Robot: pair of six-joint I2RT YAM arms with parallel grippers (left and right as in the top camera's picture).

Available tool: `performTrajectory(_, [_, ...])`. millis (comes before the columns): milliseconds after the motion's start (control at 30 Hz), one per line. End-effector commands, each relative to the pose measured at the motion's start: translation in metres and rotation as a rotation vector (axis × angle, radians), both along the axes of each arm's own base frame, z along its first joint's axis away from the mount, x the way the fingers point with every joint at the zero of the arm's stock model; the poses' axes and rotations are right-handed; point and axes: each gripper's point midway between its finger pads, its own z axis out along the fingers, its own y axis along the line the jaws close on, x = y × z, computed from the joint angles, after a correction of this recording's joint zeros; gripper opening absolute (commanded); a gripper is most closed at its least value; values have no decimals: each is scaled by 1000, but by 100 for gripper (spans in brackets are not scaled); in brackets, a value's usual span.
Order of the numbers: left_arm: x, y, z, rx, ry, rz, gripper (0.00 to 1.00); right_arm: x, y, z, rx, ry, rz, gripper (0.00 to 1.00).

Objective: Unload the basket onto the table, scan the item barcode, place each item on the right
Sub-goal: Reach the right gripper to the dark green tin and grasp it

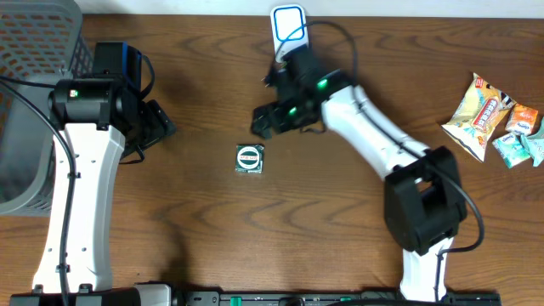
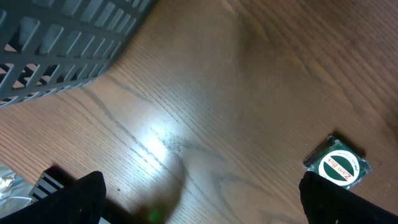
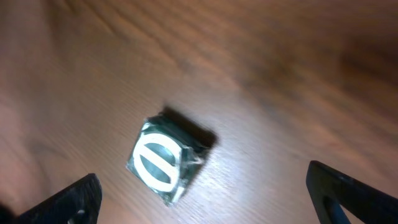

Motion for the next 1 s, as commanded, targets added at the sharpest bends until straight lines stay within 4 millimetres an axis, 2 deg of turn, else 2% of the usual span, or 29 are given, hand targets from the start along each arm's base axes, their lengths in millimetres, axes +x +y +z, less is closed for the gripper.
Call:
performTrajectory(0, [-1,3,0,8,3,10,98,-4,1,-31,-118,17,-194,99])
performTrajectory(67, [-1,3,0,8,3,10,97,-10,13,-41,-118,32,-278,99])
performTrajectory(167, [-1,3,0,8,3,10,98,-18,37,-52,-108,-4,-262,99])
performTrajectory(267, [-1,3,0,8,3,10,98,-26,48,-61,-159,-53,-243,99])
performTrajectory(500, [-1,3,0,8,3,10,98,-36,36,-77,-303,-113,-296,99])
performTrajectory(600, [-1,3,0,8,3,10,98,-38,35,-83,-313,-102,-292,86])
performTrajectory(733, [-1,3,0,8,3,10,98,-40,33,-92,-328,-88,-287,79])
performTrajectory(800, [-1,3,0,8,3,10,98,-41,33,-95,-333,-85,-286,71])
performTrajectory(967, [-1,3,0,8,3,10,98,-43,34,-95,-324,-72,-280,70])
